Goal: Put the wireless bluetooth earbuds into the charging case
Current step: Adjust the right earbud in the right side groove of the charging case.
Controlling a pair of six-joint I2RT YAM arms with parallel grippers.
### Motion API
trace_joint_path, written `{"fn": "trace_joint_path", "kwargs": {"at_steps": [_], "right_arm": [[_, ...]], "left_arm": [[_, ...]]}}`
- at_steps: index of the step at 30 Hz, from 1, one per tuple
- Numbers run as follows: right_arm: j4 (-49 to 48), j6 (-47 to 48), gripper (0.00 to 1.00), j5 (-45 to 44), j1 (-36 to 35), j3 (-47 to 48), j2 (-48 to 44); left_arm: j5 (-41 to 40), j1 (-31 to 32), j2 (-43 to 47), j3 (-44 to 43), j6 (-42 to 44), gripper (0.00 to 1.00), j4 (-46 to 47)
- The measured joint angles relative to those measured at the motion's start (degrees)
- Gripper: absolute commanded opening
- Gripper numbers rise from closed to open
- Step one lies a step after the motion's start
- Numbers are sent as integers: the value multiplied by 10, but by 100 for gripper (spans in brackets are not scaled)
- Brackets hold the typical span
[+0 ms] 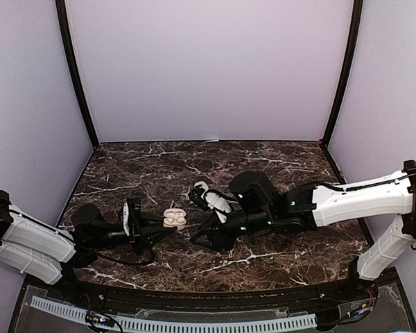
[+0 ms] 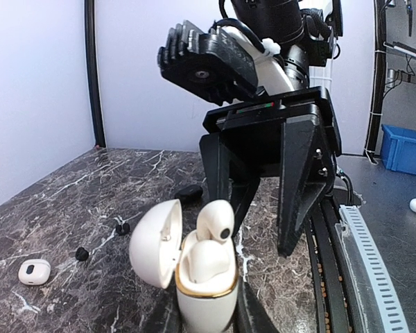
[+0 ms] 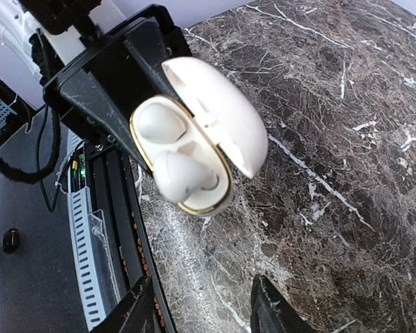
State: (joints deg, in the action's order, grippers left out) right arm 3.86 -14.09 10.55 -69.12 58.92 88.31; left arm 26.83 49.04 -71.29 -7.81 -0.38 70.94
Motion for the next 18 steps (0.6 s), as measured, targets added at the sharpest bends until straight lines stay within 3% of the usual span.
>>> {"fn": "trace_joint_path", "kwargs": {"at_steps": [5,13,18], "right_arm": [[-14,-13,50,8,6,-31,-33],[-86,-64,73,28,19,-85,-62],[-150,-127,77,29,23,-111,-70]], "left_arm": [[7,0,-3,0,-5,0,25],[28,0,-31,0,-18,0,75],[42,0,-38,0,-20,0,93]]}}
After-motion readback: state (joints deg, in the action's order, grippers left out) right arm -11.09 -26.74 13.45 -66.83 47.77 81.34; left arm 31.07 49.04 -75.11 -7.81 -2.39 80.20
